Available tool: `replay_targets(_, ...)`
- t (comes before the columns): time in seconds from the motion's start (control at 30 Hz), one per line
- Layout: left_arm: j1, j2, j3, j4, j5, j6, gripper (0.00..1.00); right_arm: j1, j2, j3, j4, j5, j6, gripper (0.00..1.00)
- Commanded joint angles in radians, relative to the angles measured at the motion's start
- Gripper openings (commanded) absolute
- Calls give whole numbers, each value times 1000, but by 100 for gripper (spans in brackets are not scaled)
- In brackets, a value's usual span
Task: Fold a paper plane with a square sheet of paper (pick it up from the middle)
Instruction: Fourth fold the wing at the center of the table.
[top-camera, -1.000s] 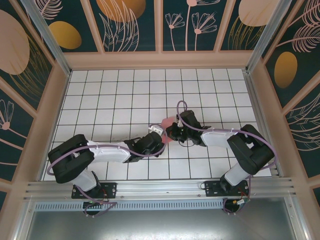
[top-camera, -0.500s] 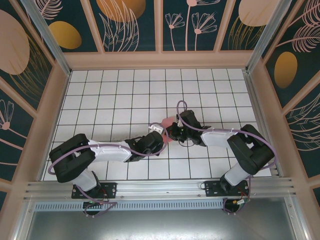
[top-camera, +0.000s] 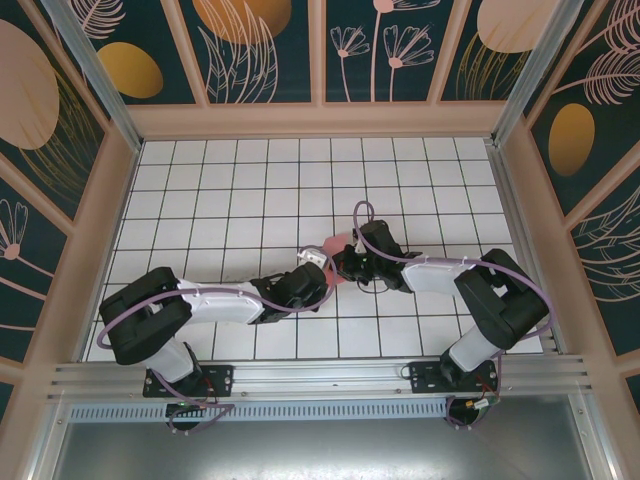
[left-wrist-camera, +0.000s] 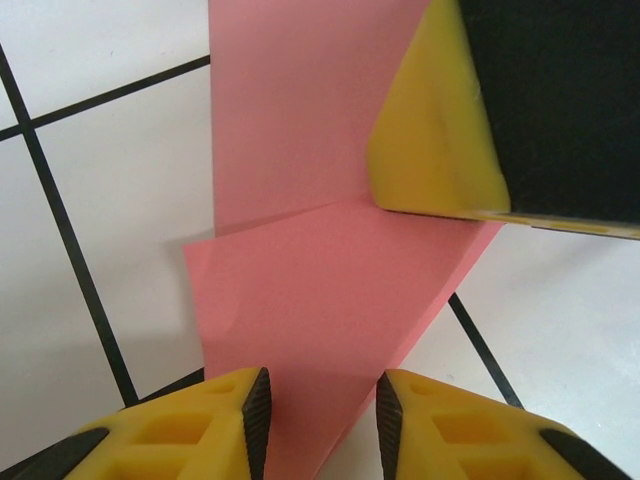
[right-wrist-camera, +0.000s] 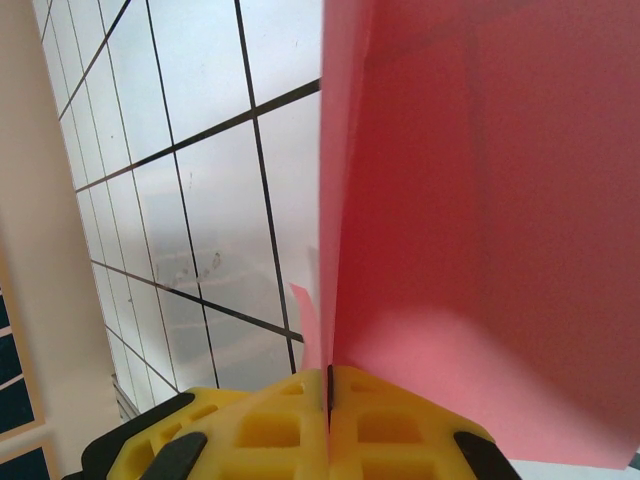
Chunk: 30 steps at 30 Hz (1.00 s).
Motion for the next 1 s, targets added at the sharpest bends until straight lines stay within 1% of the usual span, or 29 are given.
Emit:
replay_targets(0.0,-2,19,16,-11,-14,8,36,-5,9,21,-12,-5,8,5)
replay_targets(0.07,-5,21,16,-13,-16,8,37,-5,9,21,-11,-5,8,5)
replay_targets(0.17,-3,19,16,-13,-19,8,36,-5,8,20,-12,-5,8,5)
replay_targets(0.33,-4,13,16,-13,-25,10,26,-5,9,20,-11,-4,8,5)
replay_targets(0.47,-3,13,16,-14,-24,10,23,-4,9,20,-13,-4,8,5)
replay_targets(0.7,-4,18,12,-7,-17,2,13,-3,1,20,-13,-4,3,6)
replay_targets(0.77,-4,14,5,6,-13,-4,10,-3,-8,21,-19,-1,1,7)
replay_targets(0.97,-2,-12,-21,41,-7,-18,7,-8,-64,28,-75,26,-41,17)
